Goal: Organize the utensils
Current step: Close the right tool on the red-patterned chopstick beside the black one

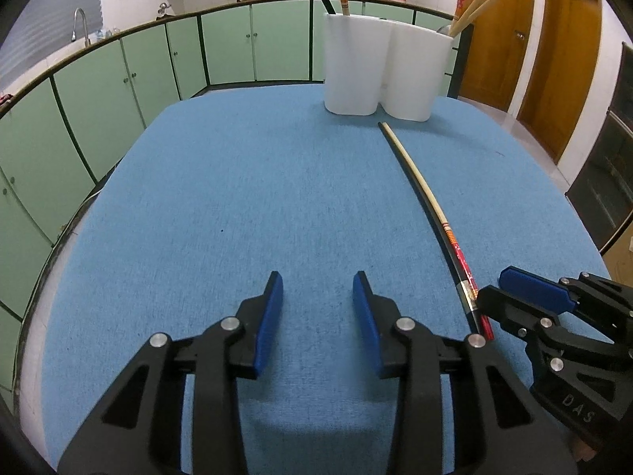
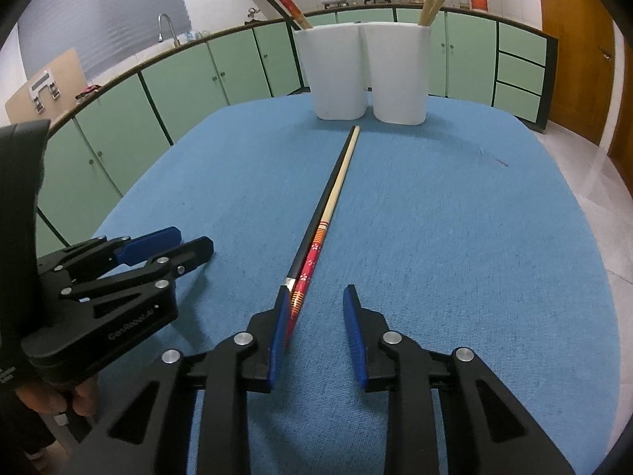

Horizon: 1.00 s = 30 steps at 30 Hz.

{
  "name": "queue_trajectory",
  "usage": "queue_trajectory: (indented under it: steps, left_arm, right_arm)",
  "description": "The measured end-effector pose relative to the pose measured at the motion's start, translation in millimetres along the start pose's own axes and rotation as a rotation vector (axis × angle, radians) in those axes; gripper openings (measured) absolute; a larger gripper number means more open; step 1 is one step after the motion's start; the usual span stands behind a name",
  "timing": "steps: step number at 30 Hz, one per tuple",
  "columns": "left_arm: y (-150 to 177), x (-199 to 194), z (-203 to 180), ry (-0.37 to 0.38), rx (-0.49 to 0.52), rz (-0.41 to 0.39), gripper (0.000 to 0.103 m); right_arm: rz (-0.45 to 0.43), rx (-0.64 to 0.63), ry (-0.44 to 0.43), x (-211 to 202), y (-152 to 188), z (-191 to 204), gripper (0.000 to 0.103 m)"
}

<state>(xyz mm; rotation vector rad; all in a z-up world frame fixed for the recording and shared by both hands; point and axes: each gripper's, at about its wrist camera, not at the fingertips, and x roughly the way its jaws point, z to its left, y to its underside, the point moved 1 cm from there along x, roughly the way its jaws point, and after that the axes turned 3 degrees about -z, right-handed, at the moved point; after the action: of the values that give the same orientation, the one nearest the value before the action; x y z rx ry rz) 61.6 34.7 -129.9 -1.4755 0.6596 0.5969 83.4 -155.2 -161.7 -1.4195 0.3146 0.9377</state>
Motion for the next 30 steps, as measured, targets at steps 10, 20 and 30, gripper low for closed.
queue_trajectory:
  steps: [10,20,30]
  left_arm:
    - [-1,0,5,0.012,-0.028,-0.001,0.036]
    - [-1,2,5,0.011,-0.037,0.004,0.036]
    - [-1,1,7,0.01,-0.049,-0.002,0.036]
  right_arm:
    - [0.004,-0.005,-0.009,1,0,3,0.026]
    - [0.004,0.034,-0.001,2,0,-4,0.026]
    - [-0.001,0.028,-0.005,-3,2,-4,0.025]
